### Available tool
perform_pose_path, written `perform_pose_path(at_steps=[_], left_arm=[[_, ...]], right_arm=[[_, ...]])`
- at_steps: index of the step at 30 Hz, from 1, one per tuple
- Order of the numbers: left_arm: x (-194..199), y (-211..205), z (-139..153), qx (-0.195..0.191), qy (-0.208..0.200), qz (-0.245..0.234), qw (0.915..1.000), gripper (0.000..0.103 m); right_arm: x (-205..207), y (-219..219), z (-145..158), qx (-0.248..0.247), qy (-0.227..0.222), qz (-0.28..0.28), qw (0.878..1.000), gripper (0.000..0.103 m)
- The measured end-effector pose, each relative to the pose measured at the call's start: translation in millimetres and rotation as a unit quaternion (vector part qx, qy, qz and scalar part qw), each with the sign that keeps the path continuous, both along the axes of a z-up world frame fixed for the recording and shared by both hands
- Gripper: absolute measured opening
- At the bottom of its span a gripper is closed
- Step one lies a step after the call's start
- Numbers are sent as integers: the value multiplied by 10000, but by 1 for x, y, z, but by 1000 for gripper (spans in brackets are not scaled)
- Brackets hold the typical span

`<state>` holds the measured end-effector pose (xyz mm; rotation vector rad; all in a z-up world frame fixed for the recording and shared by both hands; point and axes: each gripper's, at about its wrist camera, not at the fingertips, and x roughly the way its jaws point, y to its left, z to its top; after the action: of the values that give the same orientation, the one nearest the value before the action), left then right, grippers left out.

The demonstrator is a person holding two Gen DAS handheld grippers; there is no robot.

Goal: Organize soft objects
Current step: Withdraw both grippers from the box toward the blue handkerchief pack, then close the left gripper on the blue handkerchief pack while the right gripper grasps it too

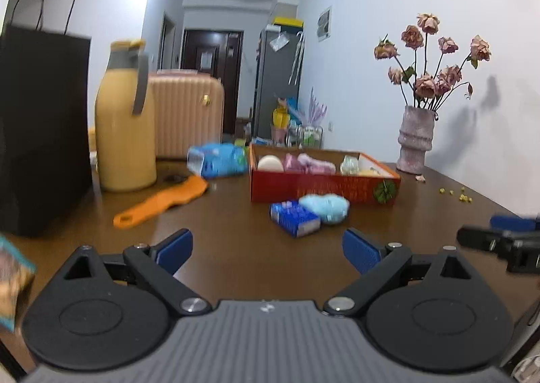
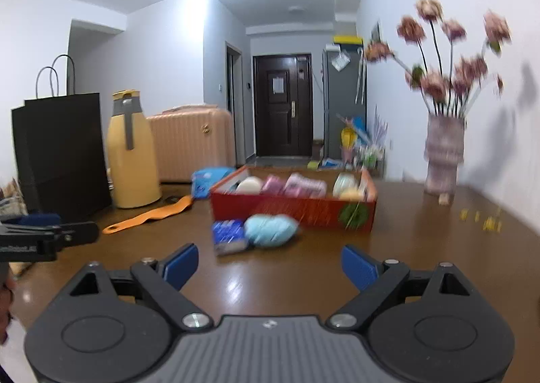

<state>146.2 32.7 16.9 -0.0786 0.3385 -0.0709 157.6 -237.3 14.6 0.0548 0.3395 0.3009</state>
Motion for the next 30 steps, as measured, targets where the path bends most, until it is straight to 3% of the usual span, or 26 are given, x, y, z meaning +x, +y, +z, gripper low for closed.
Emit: perform_pose_path(at_steps=[5,14,19,24,28,30], left_arm=[[4,9,-4,19,42,29,10000,97],[41,16,-9,-47,135,-80,9999,97],[104,23,-21,-316,539,-404,9972,96],[166,23,-32,-261,806,-673,9941,88],[217,21,-38,-276,1130,-905,9891,72],[237,19,-41,-256,1254,-1007,9866,71]], right_arm=[[-7,14,-8,-235,61,-8,9997,91],[22,15,-10,-80,312,-97,9994,88],[60,21,-17,41,580,12,9983,83],[110,34,-29,260,910,87,9955,70],[155,48,-36,633,1187,262,9906,57],[173,55,-38,767,1255,317,9886,53]])
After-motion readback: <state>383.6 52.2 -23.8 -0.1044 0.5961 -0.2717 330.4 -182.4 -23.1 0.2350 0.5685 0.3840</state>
